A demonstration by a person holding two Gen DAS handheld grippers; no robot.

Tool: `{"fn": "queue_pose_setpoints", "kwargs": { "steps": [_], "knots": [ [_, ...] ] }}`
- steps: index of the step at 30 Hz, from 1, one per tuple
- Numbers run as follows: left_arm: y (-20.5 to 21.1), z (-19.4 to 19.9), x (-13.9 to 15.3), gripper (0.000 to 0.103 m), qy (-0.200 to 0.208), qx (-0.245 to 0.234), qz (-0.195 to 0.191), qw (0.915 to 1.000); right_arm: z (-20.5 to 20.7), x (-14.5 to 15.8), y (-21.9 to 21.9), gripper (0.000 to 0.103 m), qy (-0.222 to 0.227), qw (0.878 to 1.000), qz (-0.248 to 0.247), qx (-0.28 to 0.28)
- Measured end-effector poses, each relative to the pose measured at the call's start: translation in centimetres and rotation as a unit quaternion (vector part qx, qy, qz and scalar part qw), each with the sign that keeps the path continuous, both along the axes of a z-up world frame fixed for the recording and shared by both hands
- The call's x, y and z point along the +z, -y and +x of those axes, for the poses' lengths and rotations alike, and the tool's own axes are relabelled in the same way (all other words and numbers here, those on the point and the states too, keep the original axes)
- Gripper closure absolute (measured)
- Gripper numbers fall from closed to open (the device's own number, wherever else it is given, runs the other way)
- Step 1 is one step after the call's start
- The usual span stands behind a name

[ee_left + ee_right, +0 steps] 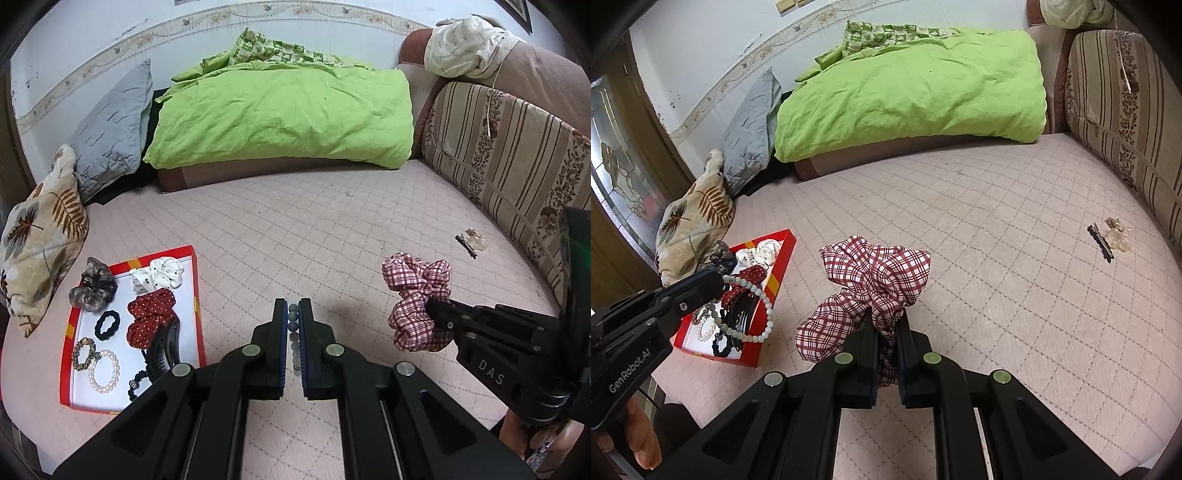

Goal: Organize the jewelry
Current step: 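Carry the plaid scrunchie and jade bracelet over the tray with both tools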

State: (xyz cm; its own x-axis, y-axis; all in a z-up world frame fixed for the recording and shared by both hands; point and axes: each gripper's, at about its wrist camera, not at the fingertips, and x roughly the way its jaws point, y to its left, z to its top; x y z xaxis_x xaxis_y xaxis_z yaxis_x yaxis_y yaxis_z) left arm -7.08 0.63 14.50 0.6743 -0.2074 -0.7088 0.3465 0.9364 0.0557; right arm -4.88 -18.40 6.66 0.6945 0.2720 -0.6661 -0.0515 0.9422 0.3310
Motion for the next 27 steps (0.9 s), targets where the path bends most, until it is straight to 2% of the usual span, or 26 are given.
{"fn": "queue_pose_setpoints", "kwargs": {
  "steps": [14,27],
  "knots": [
    [-1.3,-2.8,2.1,0.098,0.027,0.009,-0.007,0.9996,-1.8,0.7,-1.4,0.094,0.009,1.000,0.001,0.012],
    [-4.2,-3.2,3.0,0.098,0.033,0.034,-0.022,0.9986,-2.5,1.2,-3.4,0.094,0.012,0.999,-0.013,0.030]
  ]
}}
